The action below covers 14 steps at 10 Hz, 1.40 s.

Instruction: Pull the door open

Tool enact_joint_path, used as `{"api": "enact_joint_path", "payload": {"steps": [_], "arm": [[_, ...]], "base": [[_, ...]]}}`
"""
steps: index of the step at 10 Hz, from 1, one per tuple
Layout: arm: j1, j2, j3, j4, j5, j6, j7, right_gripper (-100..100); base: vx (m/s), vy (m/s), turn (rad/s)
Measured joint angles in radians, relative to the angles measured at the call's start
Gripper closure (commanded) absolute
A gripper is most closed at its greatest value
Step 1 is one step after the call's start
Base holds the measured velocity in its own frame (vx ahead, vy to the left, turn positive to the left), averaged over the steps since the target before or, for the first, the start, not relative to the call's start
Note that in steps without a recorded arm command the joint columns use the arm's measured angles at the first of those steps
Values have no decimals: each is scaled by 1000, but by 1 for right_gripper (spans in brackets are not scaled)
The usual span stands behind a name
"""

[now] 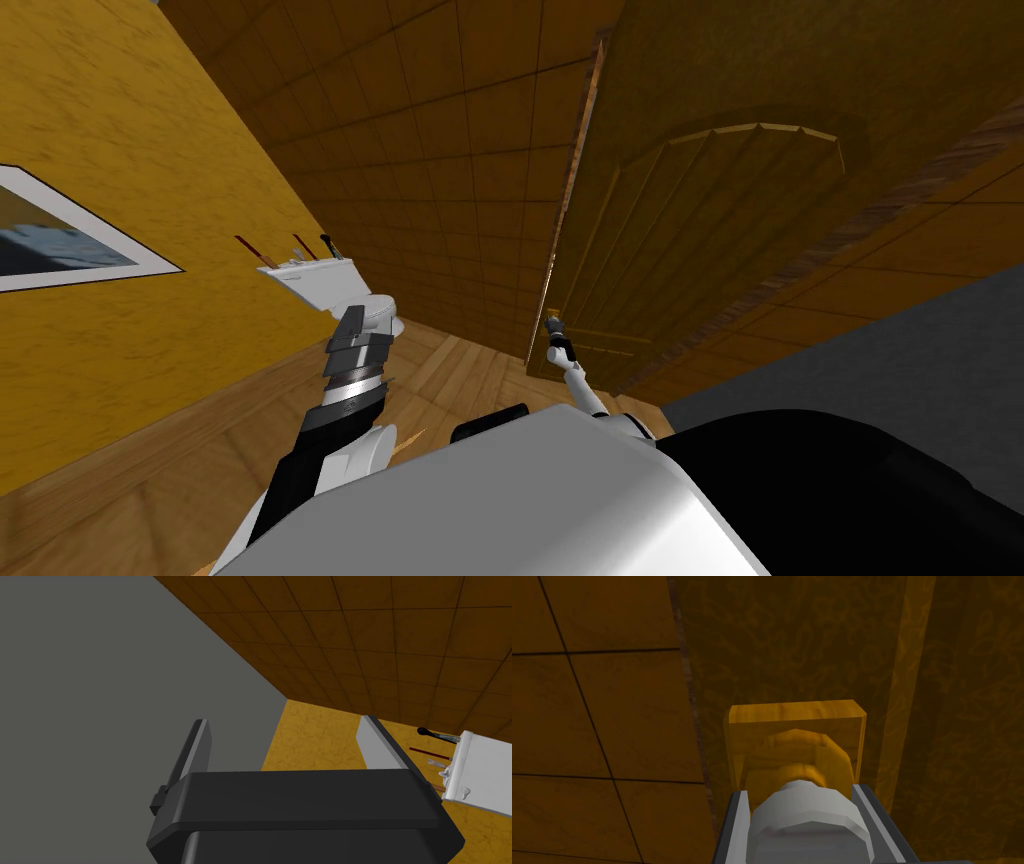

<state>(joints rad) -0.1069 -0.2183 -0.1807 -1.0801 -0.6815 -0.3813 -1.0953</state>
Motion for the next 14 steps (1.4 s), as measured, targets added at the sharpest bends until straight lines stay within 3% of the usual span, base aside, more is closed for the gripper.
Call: {"api": "enact_joint_path", "payload": {"steps": [1, 3, 10, 11, 14], "arm": [[0, 0, 0, 0, 0, 0, 0, 100], [6, -21, 14, -9, -2, -3, -21, 100], [55, -80, 105, -50, -4, 10, -121, 100], [58, -78, 110, -47, -4, 13, -123, 100], [71, -102, 139, -66, -1, 9, -150, 100]], "base": [[-132, -7, 103], [-245, -49, 156], [-251, -47, 146], [-204, -24, 128], [-253, -51, 120]]}}
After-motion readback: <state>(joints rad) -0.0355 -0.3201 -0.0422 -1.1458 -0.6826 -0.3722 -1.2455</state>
